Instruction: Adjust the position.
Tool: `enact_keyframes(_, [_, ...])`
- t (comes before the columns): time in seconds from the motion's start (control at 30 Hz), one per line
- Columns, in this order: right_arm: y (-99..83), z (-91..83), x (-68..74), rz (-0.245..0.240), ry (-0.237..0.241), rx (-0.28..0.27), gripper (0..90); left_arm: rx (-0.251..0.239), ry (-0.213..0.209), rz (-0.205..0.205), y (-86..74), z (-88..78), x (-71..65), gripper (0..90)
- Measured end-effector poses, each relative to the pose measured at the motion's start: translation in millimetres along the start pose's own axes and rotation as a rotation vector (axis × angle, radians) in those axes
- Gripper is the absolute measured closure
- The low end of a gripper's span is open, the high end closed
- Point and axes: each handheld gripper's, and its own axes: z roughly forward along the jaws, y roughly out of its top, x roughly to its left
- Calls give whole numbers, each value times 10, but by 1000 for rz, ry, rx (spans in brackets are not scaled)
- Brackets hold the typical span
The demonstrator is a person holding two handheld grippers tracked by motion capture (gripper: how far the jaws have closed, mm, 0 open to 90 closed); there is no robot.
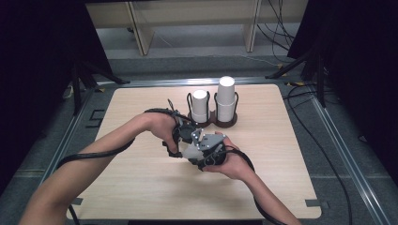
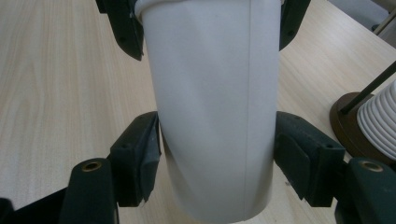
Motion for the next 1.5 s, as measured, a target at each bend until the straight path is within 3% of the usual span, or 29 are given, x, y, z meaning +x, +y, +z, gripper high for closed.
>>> enact_keyframes(0.43, [-8, -7, -4, 1, -10, -1, 323, -10, -4, -4, 20, -19, -21, 325])
enact_keyframes(0.47, [-10, 1, 5, 8, -4, 0, 324, -10, 14, 31, 27, -27, -1, 324])
enact_keyframes(0.57, [-15, 8, 25, 17, 11, 14, 338, -9, 14, 40, 29, -33, 2, 325])
enact_keyframes(0.67, [-22, 12, 21, -1, 7, 8, 348, -18, 15, 33, 31, -34, -6, 325])
enact_keyframes(0.7, [-22, 9, 19, -12, 0, 5, 350, -18, 2, 8, 26, -32, -22, 325])
enact_keyframes(0.83, [-43, 4, 31, -28, -16, -8, 357, -50, 13, 13, 18, -40, -22, 306])
enact_keyframes(0.93, [-69, -12, 47, -25, -21, -21, 357, -101, 27, 8, -14, -44, -16, 271])
enact_keyframes(1.03, [-107, -36, 48, -16, -47, -56, 356, -173, 53, -25, -56, -22, -9, 224])
enact_keyframes(1.07, [-115, -44, 54, -5, -54, -66, 355, -187, 71, -15, -76, -19, 1, 211])
enact_keyframes(1.17, [-147, -68, 51, -21, -99, -102, 355, -288, 95, -60, -135, 7, -5, 165])
enact_keyframes(1.3, [-199, -101, 71, 10, -119, -132, 354, -367, 111, -90, -207, 22, -18, 147])
enact_keyframes(1.37, [-216, -122, 66, 4, -139, -150, 354, -405, 125, -102, -258, 31, -32, 147])
enact_keyframes(1.4, [-229, -140, 83, 28, -136, -148, 354, -429, 128, -117, -275, 39, -42, 147])
enact_keyframes(1.47, [-243, -158, 71, 13, -157, -173, 354, -490, 151, -144, -335, 52, -59, 146])
enact_keyframes(1.5, [-257, -169, 87, 47, -154, -178, 353, -512, 160, -155, -355, 54, -61, 146])
